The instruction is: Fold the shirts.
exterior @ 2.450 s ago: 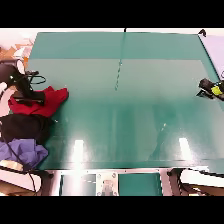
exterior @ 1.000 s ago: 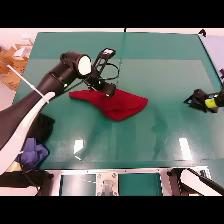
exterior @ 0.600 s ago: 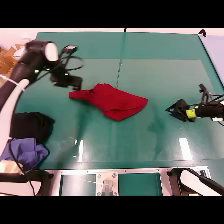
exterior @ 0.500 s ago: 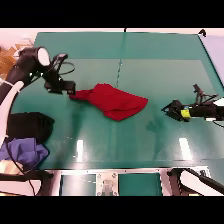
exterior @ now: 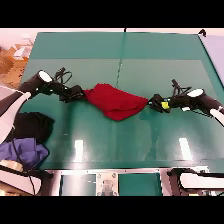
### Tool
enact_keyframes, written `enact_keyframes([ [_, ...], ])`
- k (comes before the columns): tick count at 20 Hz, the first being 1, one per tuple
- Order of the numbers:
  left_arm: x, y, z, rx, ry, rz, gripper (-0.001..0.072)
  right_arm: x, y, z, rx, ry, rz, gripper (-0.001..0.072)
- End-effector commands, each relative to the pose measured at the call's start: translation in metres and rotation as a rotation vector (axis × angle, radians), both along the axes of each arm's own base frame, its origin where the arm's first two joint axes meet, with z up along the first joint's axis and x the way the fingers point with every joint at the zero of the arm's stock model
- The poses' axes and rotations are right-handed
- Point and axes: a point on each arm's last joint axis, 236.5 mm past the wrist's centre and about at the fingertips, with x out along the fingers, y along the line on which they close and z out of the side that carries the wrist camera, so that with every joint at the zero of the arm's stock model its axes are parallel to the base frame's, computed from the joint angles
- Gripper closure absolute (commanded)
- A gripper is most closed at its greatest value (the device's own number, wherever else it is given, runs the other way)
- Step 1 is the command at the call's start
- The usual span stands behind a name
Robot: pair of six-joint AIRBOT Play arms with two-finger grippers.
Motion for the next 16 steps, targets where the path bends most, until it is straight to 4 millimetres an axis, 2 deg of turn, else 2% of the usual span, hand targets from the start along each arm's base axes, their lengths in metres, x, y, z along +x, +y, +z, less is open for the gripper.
enact_keyframes([
  [1, 0.035, 0.004, -0.002, -0.023, -0.106, 0.091, 0.0011, 0.021, 0.012, -0.01, 0.019, 0.003, 0.01, 0.0305],
  [3, 0.041, 0.002, 0.006, -0.029, -0.123, 0.09, 0.0011, 0.028, 0.016, -0.011, 0.034, 0.002, 0.005, 0.0331],
  [4, 0.039, 0.001, 0.007, -0.031, -0.121, 0.073, 0.0012, 0.029, 0.017, -0.011, 0.036, 0.0, 0.007, 0.0416],
  [5, 0.038, 0.0, 0.007, -0.03, -0.12, 0.065, 0.0051, 0.031, 0.018, -0.01, 0.034, -0.01, 0.018, 0.0547],
  [6, 0.037, 0.0, 0.006, -0.024, -0.123, 0.049, 0.0315, 0.032, 0.02, -0.01, 0.034, -0.018, 0.028, 0.0631],
  [7, 0.037, 0.0, 0.007, -0.02, -0.134, 0.033, 0.0478, 0.032, 0.021, -0.01, 0.035, -0.019, 0.029, 0.0679],
  [8, 0.037, 0.0, 0.007, -0.019, -0.136, 0.034, 0.0483, 0.031, 0.023, -0.01, 0.035, -0.019, 0.034, 0.0698],
  [9, 0.038, 0.0, 0.007, -0.018, -0.139, 0.035, 0.0652, 0.031, 0.024, -0.01, 0.032, -0.025, 0.044, 0.0698],
  [10, 0.039, 0.0, 0.007, -0.015, -0.147, 0.031, 0.0686, 0.031, 0.024, -0.01, 0.029, -0.029, 0.05, 0.0699],
  [13, 0.045, 0.0, 0.015, -0.012, -0.176, 0.022, 0.0688, 0.032, 0.024, -0.007, 0.031, -0.035, 0.06, 0.0699],
  [15, 0.053, -0.005, 0.047, -0.022, -0.235, -0.022, 0.0687, 0.038, 0.031, 0.014, 0.056, -0.06, 0.104, 0.07],
  [16, 0.057, -0.01, 0.078, -0.037, -0.282, -0.052, 0.0688, 0.044, 0.035, 0.037, 0.07, -0.097, 0.135, 0.07],
])
